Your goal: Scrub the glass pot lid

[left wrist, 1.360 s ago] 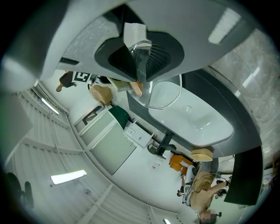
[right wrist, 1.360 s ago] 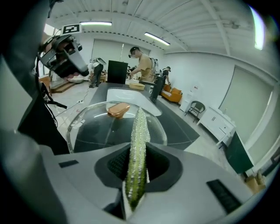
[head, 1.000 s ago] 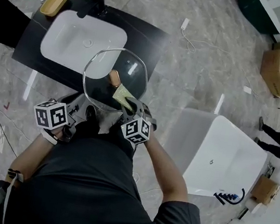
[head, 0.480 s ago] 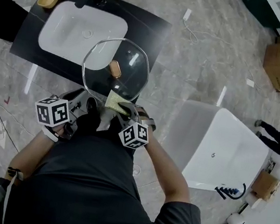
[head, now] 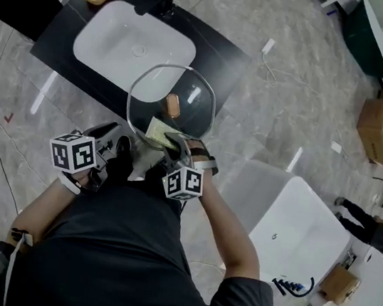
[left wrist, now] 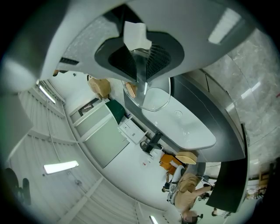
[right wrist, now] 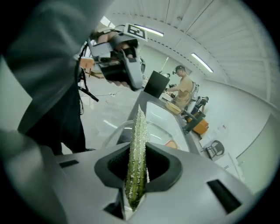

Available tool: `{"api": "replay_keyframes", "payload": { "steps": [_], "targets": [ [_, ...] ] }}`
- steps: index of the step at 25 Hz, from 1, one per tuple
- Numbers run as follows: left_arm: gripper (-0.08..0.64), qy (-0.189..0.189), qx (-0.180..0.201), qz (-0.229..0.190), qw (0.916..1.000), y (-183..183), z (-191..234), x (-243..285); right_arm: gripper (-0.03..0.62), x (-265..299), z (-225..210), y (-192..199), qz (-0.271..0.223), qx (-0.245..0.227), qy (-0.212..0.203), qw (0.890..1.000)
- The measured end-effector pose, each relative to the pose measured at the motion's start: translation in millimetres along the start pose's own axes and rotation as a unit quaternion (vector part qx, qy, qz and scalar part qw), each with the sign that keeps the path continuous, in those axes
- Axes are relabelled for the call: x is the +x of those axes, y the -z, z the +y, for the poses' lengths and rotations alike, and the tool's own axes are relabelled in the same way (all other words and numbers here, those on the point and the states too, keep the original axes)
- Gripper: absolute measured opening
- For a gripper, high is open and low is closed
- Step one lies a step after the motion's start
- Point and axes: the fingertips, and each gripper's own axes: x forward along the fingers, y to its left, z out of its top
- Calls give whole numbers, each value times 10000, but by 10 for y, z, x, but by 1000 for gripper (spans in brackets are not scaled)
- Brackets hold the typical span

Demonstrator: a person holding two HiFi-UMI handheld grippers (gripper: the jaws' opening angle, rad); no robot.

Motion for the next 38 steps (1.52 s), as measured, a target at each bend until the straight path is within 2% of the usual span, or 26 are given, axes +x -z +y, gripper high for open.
{"api": "replay_keyframes", "payload": {
  "steps": [4,9,15,26,30,33,35,38],
  "targets": [
    [71,-52,-128,-111,9998,-8,64,-97,64,261,-295,153,406,276,491,9976],
    [71,-192,-291,-166,9993,-21,241,-180,64,399,-195,175,675,485,678,9942],
    [71,-167,-320,-67,9993,33,267,-109,64,433,30,76,618,1122,406,9909],
    [71,-126,-318,9,9994,-48,392,-131,64,504,375,-183,555,1609,-5,9854],
    [71,-65,-307,57,9995,-100,429,-133,64,496,483,-317,484,2027,-248,9777],
    [71,16,-250,59,9997,-172,440,-130,64,449,431,-484,319,2525,-374,9663],
    [71,62,-209,26,9998,-240,451,-157,64,402,228,-556,266,2740,-96,9613],
    [71,117,-169,-26,9998,-344,483,-234,64,398,-241,-459,647,2867,788,9526]
  ]
}}
